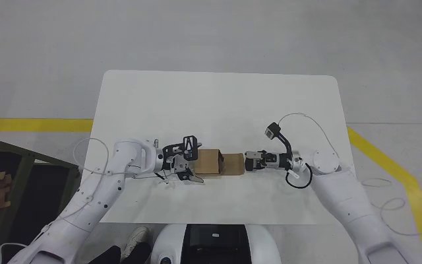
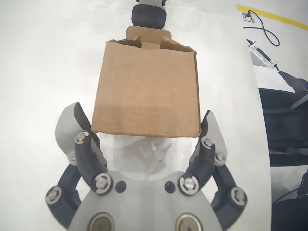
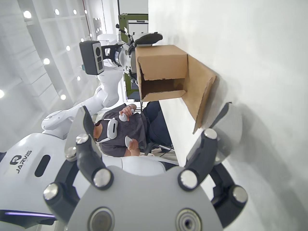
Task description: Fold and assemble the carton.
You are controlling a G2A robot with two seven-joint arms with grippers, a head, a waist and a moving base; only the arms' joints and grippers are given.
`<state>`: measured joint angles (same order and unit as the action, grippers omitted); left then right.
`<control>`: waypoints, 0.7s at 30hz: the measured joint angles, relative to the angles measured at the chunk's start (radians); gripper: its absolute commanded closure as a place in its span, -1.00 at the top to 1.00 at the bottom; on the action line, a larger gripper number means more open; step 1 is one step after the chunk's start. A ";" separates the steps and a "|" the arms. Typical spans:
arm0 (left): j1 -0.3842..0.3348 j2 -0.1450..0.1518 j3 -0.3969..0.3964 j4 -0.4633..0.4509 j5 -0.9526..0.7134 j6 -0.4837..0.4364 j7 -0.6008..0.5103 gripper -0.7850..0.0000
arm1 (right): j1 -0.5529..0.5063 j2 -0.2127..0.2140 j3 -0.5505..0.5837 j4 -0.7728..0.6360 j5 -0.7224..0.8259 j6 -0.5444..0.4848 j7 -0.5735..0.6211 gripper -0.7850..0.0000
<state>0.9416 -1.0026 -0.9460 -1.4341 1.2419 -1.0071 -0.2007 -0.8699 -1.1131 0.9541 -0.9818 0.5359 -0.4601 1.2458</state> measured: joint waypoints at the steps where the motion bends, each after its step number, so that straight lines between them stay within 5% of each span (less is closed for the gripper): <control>1: 0.000 0.000 -0.001 0.000 0.000 0.001 0.000 1.00 | -0.001 -0.002 -0.005 0.000 0.004 0.003 0.000 1.00; 21: 0.002 0.001 -0.008 -0.006 0.002 -0.002 0.009 1.00 | 0.036 -0.055 -0.074 0.027 0.055 0.004 0.028 1.00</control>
<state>0.9431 -1.0017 -0.9544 -1.4397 1.2443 -1.0090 -0.1914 -0.8338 -1.1677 0.8796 -0.9549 0.5914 -0.4556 1.2743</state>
